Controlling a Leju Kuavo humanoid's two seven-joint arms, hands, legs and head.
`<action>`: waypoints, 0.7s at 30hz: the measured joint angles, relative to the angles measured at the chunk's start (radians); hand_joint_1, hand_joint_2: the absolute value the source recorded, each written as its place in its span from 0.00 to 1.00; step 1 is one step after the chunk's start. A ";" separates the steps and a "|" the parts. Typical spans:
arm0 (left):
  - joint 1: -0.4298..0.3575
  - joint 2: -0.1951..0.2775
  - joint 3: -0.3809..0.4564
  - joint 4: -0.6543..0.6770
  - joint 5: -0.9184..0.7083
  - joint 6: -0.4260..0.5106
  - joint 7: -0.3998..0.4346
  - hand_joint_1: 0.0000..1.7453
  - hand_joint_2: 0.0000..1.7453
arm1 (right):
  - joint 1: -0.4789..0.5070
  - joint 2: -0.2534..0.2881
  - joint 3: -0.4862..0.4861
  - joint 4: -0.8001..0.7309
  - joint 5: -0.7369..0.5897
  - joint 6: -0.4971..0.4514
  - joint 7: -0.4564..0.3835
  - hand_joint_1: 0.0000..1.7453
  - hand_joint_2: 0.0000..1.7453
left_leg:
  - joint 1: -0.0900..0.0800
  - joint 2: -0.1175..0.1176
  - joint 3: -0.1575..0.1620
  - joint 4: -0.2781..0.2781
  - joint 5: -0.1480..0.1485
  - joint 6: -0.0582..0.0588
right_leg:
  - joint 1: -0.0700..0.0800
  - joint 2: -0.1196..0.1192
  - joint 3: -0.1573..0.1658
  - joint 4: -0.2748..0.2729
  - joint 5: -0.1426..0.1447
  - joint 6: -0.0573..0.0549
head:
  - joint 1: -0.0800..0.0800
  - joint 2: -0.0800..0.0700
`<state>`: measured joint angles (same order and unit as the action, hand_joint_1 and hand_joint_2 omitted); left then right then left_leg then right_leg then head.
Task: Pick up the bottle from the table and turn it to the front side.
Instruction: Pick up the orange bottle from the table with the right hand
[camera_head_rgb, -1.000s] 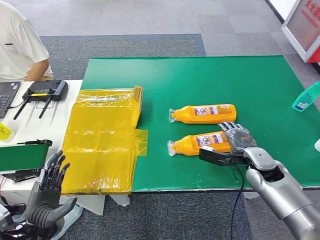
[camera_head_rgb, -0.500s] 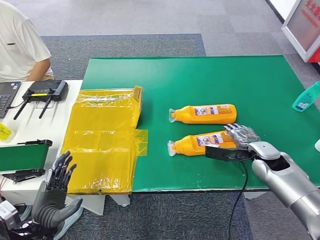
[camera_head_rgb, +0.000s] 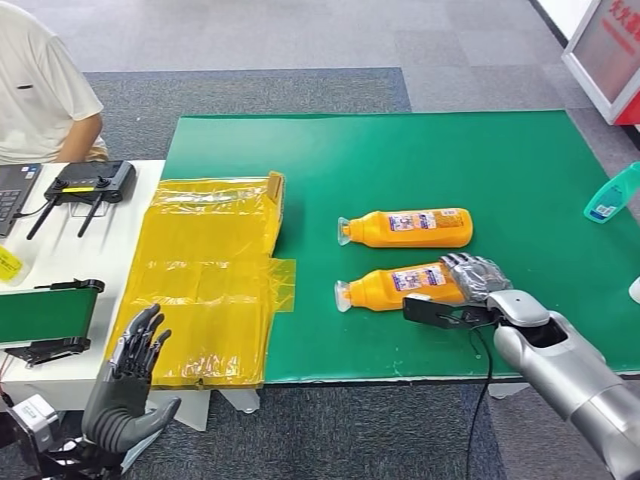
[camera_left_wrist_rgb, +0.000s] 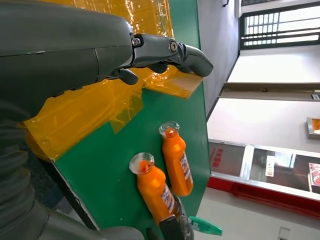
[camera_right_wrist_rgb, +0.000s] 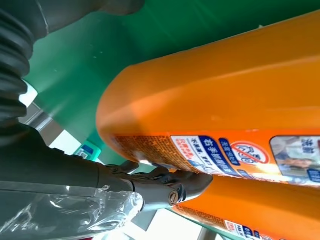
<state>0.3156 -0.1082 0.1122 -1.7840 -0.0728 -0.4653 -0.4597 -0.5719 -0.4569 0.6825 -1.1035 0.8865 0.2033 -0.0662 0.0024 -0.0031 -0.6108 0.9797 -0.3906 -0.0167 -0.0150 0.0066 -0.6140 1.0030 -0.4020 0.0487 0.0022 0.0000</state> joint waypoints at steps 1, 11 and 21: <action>-0.002 0.002 -0.003 0.002 0.001 0.001 0.000 0.00 1.00 | -0.005 0.007 0.002 0.009 0.001 0.000 -0.001 0.00 1.00 | 0.000 0.000 0.000 0.000 0.000 0.000 | 0.000 0.000 0.000 0.000 0.000 0.000 | 0.000 0.000; -0.013 0.013 -0.020 0.029 0.016 0.008 0.005 0.00 1.00 | -0.040 0.079 0.020 0.080 0.005 -0.010 -0.007 0.00 1.00 | 0.000 0.000 0.000 0.000 0.000 0.000 | 0.000 0.000 0.000 0.000 0.000 0.000 | 0.000 0.000; -0.016 0.023 -0.038 0.044 0.027 0.010 0.004 0.00 1.00 | -0.058 0.109 0.021 0.133 -0.012 -0.029 -0.015 0.35 1.00 | 0.000 0.000 0.000 0.000 0.000 0.000 | 0.000 0.000 0.000 0.000 0.000 0.000 | 0.000 0.000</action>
<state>0.2995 -0.0854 0.0743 -1.7396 -0.0454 -0.4552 -0.4552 -0.6298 -0.3476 0.7038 -0.9705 0.8750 0.1747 -0.0812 0.0024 -0.0031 -0.6108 0.9797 -0.3902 -0.0164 -0.0150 0.0064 -0.6141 1.0029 -0.4020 0.0487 0.0021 0.0000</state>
